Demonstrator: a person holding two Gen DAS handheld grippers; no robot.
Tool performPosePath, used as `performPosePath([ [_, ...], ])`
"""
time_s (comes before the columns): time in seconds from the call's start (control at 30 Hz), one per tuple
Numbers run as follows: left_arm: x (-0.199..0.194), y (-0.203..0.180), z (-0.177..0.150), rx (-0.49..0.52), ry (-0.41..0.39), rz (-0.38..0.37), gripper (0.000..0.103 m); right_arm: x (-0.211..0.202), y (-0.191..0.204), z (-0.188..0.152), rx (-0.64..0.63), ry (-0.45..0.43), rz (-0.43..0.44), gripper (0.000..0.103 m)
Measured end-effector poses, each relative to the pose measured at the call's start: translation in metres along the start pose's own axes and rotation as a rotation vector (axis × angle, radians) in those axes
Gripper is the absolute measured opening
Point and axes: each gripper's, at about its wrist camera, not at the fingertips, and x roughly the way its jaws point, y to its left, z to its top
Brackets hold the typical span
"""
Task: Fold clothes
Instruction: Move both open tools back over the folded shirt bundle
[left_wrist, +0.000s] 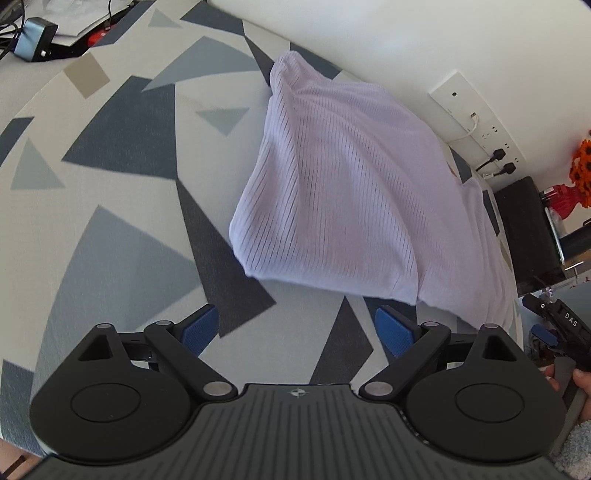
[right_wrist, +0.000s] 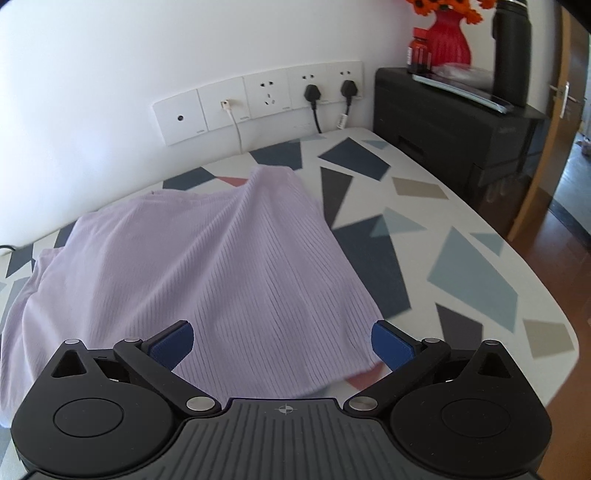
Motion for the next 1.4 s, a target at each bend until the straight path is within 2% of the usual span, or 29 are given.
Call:
performPosePath([
  [0.27,0.007,0.001,-0.011,-0.076,-0.004,0.035,0.095,0.006,-0.018,-0.008,0.045,0.048,0.020,0.102],
  [0.4,0.018,-0.002,-0.016,-0.127,-0.005,0.080,0.095,0.010,-0.022,-0.005,-0.002,0.068,0.023,0.102],
  [0.6,0.031,-0.019,-0.022,-0.104,-0.020,0.165,0.095,0.013,-0.038,0.000,-0.053,0.078,0.025,0.102],
  [0.7,0.034,-0.023,-0.022,-0.110,-0.026,0.162,0.095,0.020,-0.044,-0.002,-0.061,0.092,0.037,0.102],
  [0.87,0.038,-0.018,-0.020,-0.202,-0.048,0.127,0.100,0.035,-0.044,-0.006,-0.100,0.127,0.040,0.102],
  [1.1,0.038,-0.018,-0.017,-0.222,-0.041,0.126,0.101,0.043,-0.042,-0.001,-0.152,0.125,0.066,0.102],
  [1.23,0.029,-0.012,-0.022,-0.266,-0.047,0.178,0.101,0.037,-0.050,0.000,-0.145,0.096,0.116,0.102],
  [1.3,0.022,-0.006,-0.025,-0.294,-0.063,0.153,0.101,0.034,-0.053,-0.002,-0.139,0.084,0.140,0.102],
  [1.4,0.013,0.003,-0.031,-0.379,-0.090,0.028,0.101,0.032,-0.055,-0.004,-0.137,0.081,0.169,0.099],
])
